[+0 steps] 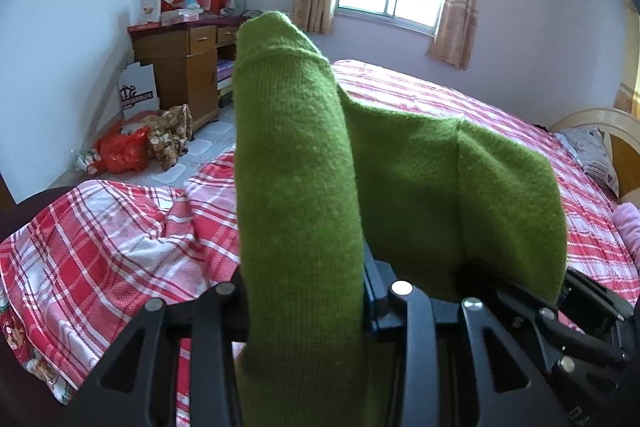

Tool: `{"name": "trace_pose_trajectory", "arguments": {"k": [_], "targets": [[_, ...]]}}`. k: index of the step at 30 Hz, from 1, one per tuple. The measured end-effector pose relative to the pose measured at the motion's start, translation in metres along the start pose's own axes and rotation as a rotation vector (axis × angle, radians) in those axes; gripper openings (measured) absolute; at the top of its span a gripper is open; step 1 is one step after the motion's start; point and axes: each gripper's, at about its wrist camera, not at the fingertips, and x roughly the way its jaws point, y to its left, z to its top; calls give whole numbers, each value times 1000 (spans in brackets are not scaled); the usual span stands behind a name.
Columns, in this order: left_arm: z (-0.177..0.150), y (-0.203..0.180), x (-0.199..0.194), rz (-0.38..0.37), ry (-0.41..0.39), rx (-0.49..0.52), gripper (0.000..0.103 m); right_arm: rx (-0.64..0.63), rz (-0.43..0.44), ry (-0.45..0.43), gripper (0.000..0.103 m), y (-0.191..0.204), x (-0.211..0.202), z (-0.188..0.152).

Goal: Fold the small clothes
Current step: 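Lift the green bundle with both grippers and carry it across the bed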

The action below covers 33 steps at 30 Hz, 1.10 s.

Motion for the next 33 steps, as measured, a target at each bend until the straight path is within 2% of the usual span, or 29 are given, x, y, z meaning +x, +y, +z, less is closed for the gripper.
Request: {"name": "trace_pose_trajectory", "arguments": {"k": [17,33], "targets": [[28,25,33,65,-9,-1,39,-44,28,6,30,12,55,27],[45,20,116,103,57,36,38,-23,-15,35,29,-36,140,42]]}}
